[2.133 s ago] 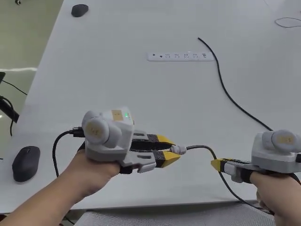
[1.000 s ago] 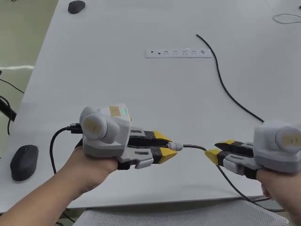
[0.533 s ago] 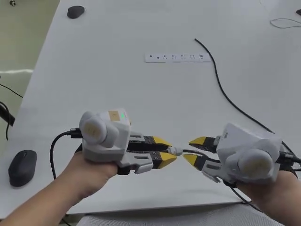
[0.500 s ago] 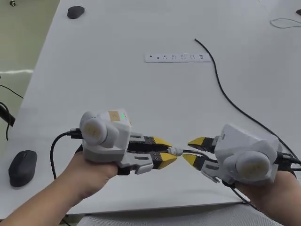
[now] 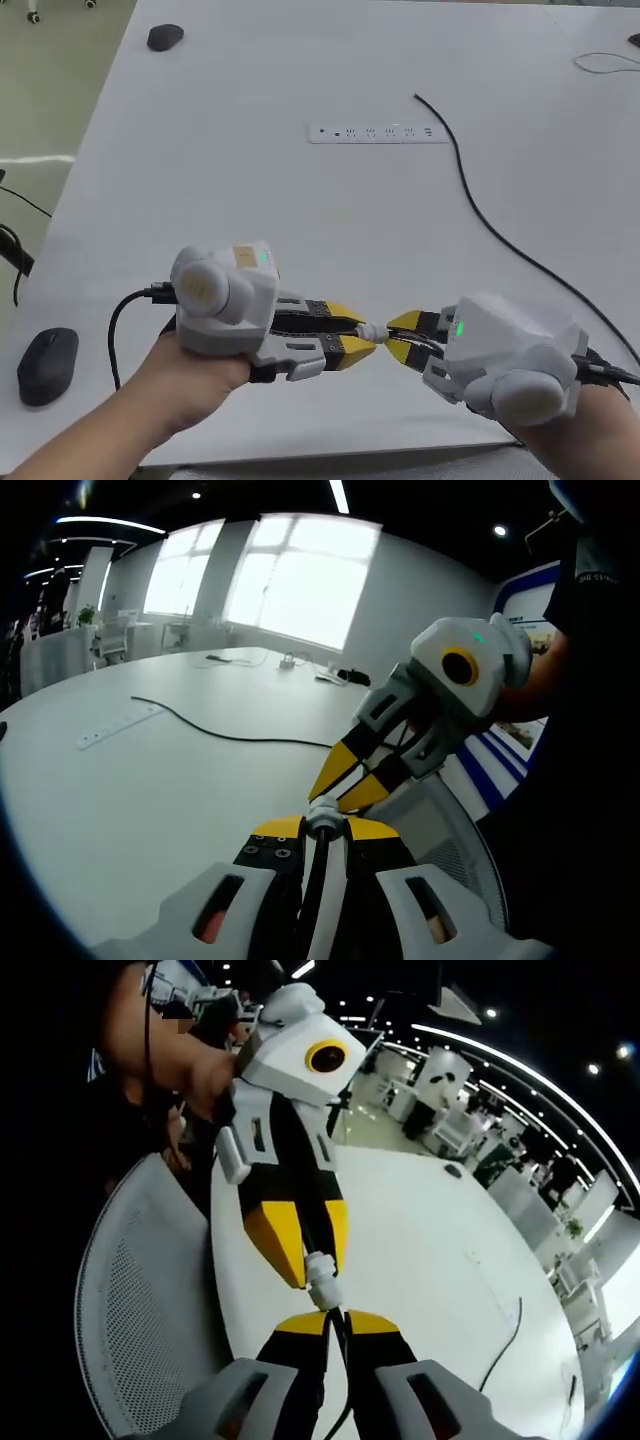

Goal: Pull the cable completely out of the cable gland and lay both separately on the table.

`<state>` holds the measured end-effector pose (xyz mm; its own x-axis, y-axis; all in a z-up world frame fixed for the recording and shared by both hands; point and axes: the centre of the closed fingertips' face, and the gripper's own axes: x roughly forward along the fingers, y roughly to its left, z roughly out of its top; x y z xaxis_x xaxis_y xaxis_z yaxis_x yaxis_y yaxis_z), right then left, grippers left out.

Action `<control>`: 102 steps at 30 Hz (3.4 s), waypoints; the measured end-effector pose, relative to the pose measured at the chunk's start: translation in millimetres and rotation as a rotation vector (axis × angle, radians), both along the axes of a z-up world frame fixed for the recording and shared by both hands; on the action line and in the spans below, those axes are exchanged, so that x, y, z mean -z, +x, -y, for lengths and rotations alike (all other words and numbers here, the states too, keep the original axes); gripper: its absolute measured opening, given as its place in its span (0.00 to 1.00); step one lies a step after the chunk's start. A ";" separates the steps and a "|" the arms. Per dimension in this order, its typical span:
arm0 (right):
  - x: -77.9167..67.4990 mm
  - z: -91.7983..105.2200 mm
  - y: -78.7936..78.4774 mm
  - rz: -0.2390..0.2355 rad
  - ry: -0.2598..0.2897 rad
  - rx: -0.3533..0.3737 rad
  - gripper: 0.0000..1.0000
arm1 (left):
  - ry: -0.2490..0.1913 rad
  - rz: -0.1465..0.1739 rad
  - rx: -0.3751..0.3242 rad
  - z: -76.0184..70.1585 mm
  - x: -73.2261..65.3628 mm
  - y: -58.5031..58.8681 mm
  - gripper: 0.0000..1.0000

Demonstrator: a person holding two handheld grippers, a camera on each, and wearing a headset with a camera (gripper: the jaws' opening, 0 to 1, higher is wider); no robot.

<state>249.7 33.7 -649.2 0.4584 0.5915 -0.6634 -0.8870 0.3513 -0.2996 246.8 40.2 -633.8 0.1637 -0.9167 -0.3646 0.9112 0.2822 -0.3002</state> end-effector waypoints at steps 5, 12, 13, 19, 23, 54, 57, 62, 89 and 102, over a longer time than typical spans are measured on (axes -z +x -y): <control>4.7 5.8 3.2 -0.042 0.011 0.048 0.00 | 0.002 0.005 -0.003 1.7 -0.4 0.2 0.15; 12.7 17.7 5.4 -0.131 0.072 0.152 0.00 | -0.004 0.007 -0.012 -0.6 -2.4 -0.2 0.15; 13.8 19.8 6.3 -0.141 0.083 0.163 0.00 | -0.003 0.006 -0.013 -1.2 -2.2 -0.1 0.15; 27.0 35.5 9.4 -0.232 0.126 0.273 0.00 | -0.008 0.008 -0.022 -2.6 -3.3 2.4 0.15; 32.7 44.1 11.3 -0.299 0.187 0.349 0.00 | -0.012 0.008 -0.025 -2.6 -4.1 4.3 0.15; 61.4 93.4 8.0 -0.374 0.214 0.528 0.00 | -0.036 0.008 -0.050 -5.6 -6.6 3.9 0.15; 59.9 93.4 9.1 -0.367 0.214 0.523 0.00 | -0.031 0.007 -0.050 -6.4 -5.5 4.5 0.15; 56.0 94.1 12.3 -0.341 0.198 0.518 0.00 | -0.030 0.000 -0.051 -5.5 -2.7 3.9 0.15; 40.5 49.6 58.3 -0.307 0.112 0.352 0.00 | -0.018 0.013 -0.116 -22.6 27.1 11.3 0.15; 52.5 15.4 82.6 -0.307 0.067 0.250 0.00 | 0.018 0.000 -0.213 -54.1 56.1 12.3 0.15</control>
